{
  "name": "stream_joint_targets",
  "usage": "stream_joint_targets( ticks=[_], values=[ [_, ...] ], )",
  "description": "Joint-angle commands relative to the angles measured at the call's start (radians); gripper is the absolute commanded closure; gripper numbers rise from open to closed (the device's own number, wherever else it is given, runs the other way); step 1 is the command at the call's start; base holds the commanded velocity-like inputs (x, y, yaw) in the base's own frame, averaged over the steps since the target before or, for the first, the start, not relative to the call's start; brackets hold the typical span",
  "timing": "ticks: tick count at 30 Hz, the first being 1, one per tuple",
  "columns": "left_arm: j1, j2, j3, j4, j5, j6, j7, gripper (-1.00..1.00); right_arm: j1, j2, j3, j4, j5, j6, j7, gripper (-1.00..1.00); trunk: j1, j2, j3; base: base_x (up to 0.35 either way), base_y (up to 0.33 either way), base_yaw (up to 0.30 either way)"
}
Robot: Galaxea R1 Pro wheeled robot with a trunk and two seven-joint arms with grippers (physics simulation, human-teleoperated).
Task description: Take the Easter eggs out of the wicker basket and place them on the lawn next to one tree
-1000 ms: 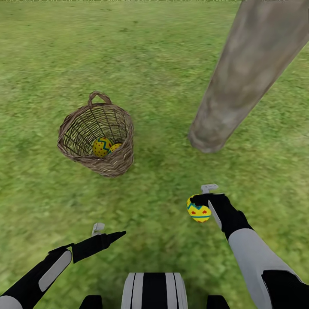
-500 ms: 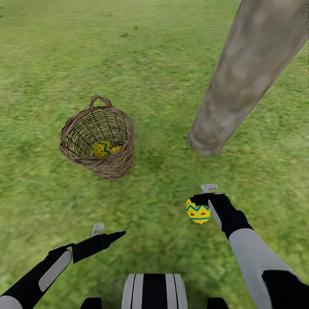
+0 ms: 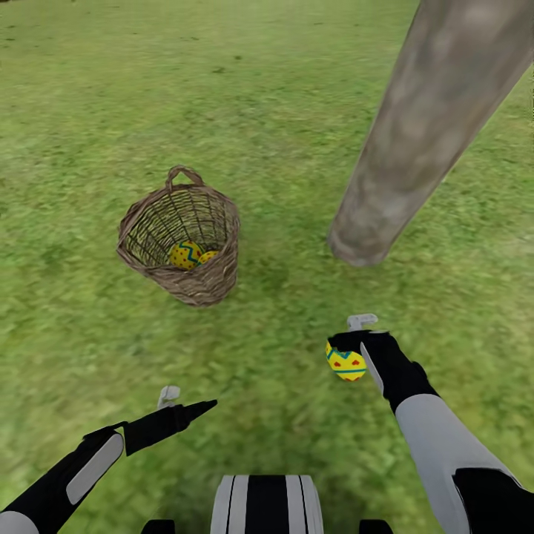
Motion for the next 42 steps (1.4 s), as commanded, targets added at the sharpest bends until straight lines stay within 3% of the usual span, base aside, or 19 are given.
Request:
stream_joint_targets(
  ticks=[1,4,17,20,33,42],
  values=[
    [0.000,0.000,0.001,-0.001,0.000,0.002,0.000,-1.00,0.000,0.000,0.000,-0.006,0.000,0.004,0.000,-1.00,0.000,0.000,0.002,-0.004,0.003,0.000],
    [0.000,0.002,0.001,0.002,0.007,0.009,0.001,-1.00,0.001,0.000,0.000,-0.015,0.000,0.012,0.000,-1.00,0.000,0.000,0.006,-0.001,0.001,0.000],
    [0.000,0.000,0.003,0.000,-0.003,0.025,0.010,-1.00,0.001,0.000,0.001,-0.017,0.000,0.021,0.001,-1.00,-0.006,0.003,0.068,0.000,0.000,0.000],
    [0.000,0.000,0.003,0.000,-0.004,0.025,0.010,-1.00,0.001,0.000,0.002,-0.019,0.000,0.052,0.001,-1.00,-0.017,0.024,0.078,0.000,0.000,0.000],
    [0.000,0.000,0.001,-0.006,-0.005,0.026,0.011,-1.00,0.001,0.000,0.000,-0.047,0.000,0.060,0.001,-1.00,-0.067,0.115,0.133,0.000,0.004,0.000],
    [0.000,0.000,0.003,-0.006,-0.005,0.063,0.009,-1.00,0.001,0.001,0.001,-0.046,0.000,0.060,0.001,-1.00,-0.102,0.178,0.175,0.000,0.256,0.000]
  ],
)
